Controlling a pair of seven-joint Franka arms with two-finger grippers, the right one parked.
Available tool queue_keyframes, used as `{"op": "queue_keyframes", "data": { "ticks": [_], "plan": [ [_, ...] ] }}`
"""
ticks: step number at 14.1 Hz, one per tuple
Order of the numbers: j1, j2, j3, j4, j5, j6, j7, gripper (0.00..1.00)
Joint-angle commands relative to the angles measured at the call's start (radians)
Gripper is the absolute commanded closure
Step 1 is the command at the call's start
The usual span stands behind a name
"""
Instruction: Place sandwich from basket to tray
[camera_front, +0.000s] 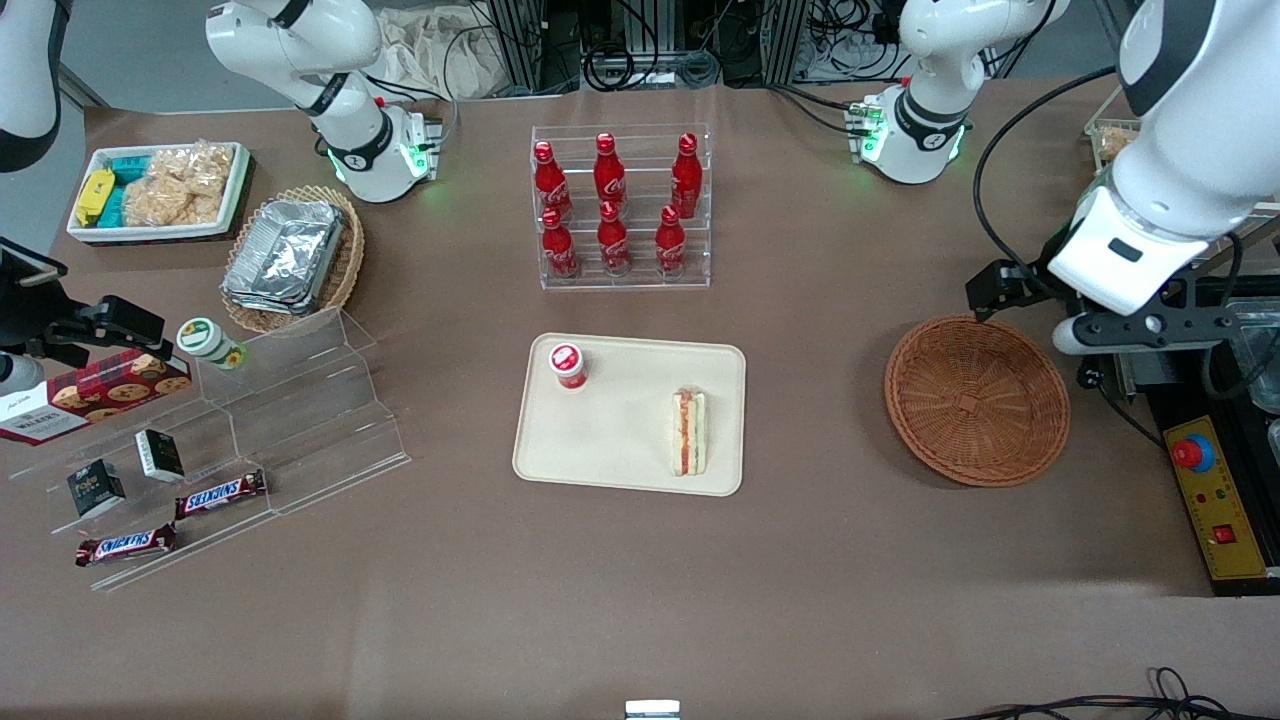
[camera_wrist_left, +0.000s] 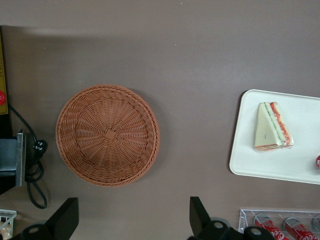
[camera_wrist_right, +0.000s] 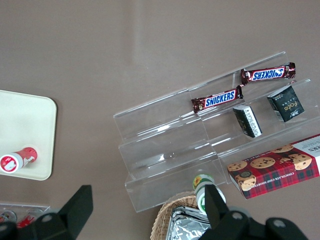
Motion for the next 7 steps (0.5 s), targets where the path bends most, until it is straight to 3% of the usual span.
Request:
{"op": "queue_keyframes", "data": {
  "ticks": [1, 7],
  "plan": [
    [0.019, -0.082, -0.001, -0.085, -0.019, 0.020, 0.031, 0.00],
    [0.021, -0.079, 0.044, -0.055, -0.022, -0.006, 0.139, 0.00]
  ]
}}
